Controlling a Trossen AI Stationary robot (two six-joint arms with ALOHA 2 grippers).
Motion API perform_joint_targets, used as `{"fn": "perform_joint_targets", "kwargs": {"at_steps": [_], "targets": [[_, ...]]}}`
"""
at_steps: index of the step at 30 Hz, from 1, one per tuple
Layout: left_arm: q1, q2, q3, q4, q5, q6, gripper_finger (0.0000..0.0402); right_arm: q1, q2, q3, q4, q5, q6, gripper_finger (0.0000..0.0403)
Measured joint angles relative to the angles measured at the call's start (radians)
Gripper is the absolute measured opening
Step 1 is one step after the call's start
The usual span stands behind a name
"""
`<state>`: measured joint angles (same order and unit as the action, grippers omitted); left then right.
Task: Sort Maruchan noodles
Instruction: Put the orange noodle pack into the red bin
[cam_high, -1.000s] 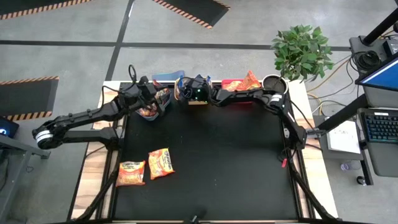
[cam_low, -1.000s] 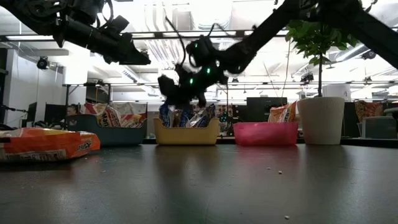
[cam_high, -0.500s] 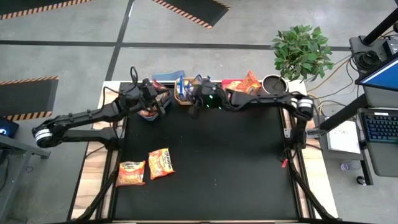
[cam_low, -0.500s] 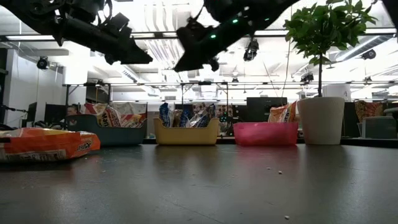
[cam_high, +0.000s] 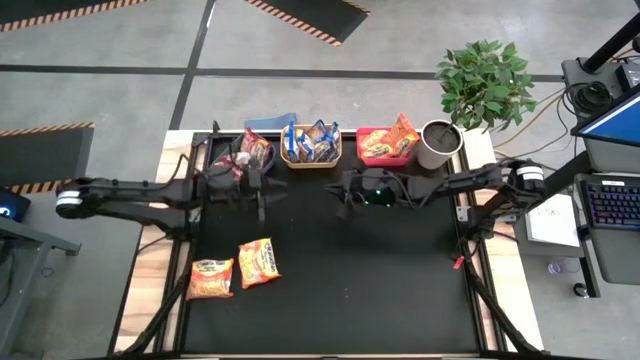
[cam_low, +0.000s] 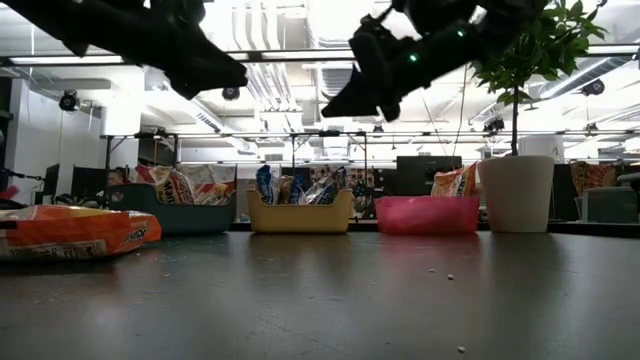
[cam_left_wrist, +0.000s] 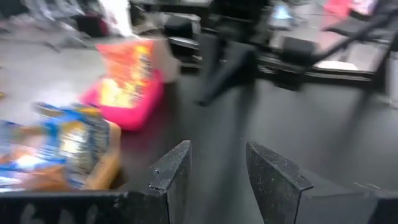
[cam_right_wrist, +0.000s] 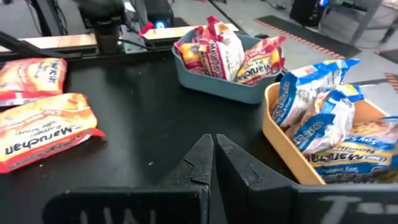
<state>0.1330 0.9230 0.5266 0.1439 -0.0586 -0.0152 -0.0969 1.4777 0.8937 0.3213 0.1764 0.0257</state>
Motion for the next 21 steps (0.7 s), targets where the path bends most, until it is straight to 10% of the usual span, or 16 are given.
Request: {"fn": "perform_joint_targets", "kwargs": {"at_steps": [8,21], "targets": [[-0.186,0.013,0.063,-0.178,0.000,-0.243,0.0137,0.014,-0.030,-0.070,0.100,0.000,0.000,0.0009],[-0.454,0.211,0.310,-1.068,0.144,-0.565,0.0129,0.073,-0.031,-0.049,0.096,0.000,-0.010,0.0009]]}}
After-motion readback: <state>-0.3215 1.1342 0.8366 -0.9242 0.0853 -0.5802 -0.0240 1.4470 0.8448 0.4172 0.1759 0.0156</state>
